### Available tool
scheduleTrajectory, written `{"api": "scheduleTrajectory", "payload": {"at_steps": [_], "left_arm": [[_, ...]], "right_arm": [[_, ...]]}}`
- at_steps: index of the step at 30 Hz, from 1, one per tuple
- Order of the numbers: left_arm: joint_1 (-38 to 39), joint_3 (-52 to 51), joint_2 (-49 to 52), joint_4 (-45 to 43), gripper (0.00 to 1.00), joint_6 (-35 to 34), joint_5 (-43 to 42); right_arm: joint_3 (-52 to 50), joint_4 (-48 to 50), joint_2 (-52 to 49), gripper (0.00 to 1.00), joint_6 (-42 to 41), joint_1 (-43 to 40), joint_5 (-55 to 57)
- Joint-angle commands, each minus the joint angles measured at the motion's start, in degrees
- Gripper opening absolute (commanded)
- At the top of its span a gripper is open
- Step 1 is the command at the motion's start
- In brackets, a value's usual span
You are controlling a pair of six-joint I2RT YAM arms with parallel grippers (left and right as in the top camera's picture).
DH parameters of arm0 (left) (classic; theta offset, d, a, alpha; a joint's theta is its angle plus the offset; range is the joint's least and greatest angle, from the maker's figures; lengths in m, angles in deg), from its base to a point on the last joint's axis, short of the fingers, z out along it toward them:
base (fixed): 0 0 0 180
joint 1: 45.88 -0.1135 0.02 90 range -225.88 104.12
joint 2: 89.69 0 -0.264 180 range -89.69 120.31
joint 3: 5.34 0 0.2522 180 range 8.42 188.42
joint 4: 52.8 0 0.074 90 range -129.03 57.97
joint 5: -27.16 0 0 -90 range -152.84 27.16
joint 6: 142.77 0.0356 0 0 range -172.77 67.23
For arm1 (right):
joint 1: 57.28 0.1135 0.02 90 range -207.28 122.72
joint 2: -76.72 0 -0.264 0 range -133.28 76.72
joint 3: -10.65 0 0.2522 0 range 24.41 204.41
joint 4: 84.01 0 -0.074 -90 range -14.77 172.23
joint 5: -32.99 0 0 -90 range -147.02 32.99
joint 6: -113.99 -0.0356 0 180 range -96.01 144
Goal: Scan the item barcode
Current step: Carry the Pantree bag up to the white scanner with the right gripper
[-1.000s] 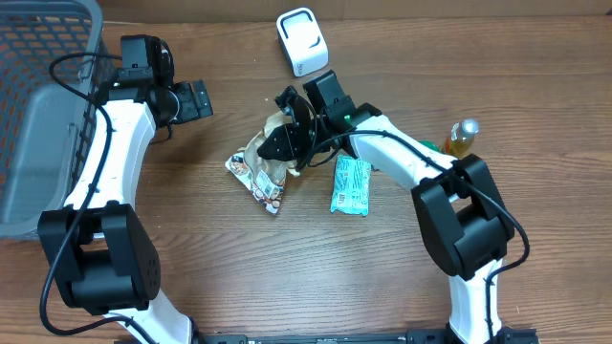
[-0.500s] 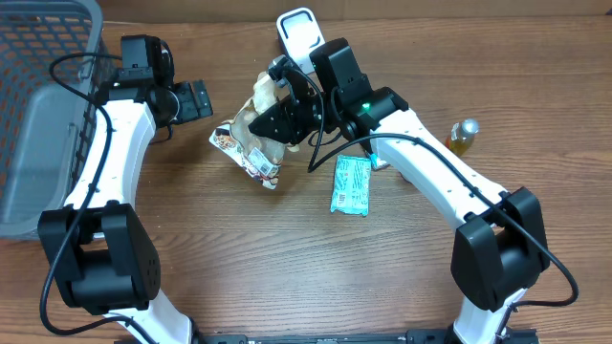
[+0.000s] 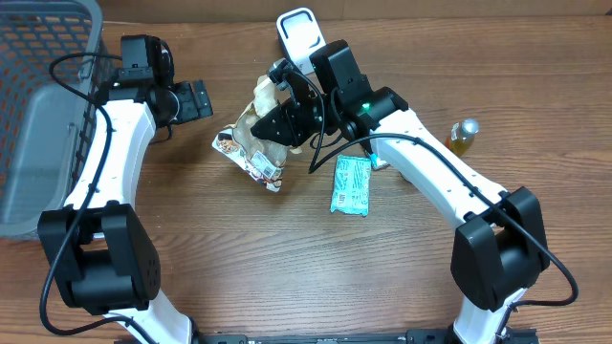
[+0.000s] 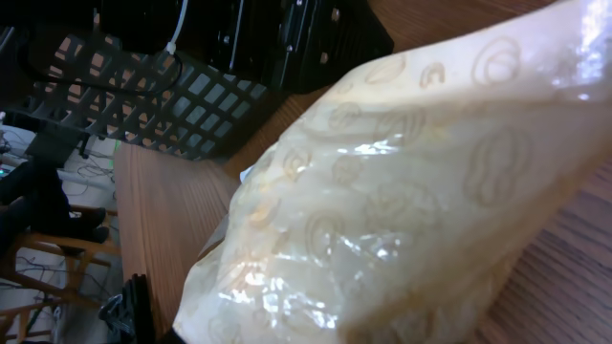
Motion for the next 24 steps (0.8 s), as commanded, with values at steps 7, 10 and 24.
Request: {"api": "scheduleTrajectory", "payload": {"at_steps": [7,10,24], "left_arm": [[0.4,0.5,-0.5,0.0,1.00,-0.5,0.5],[0.4,0.5,-0.5,0.0,1.00,-0.5,0.5],[0.4,0.5,-0.5,0.0,1.00,-0.5,0.5]], "right_arm": [[1.4,-0.5,1.2,0.19,0.5,-0.1,4.5],[1.4,-0.5,1.2,0.18,0.6,0.0,5.9],[1.7,-1.5,1.4,0.10,13.2,0.1,7.7]]}}
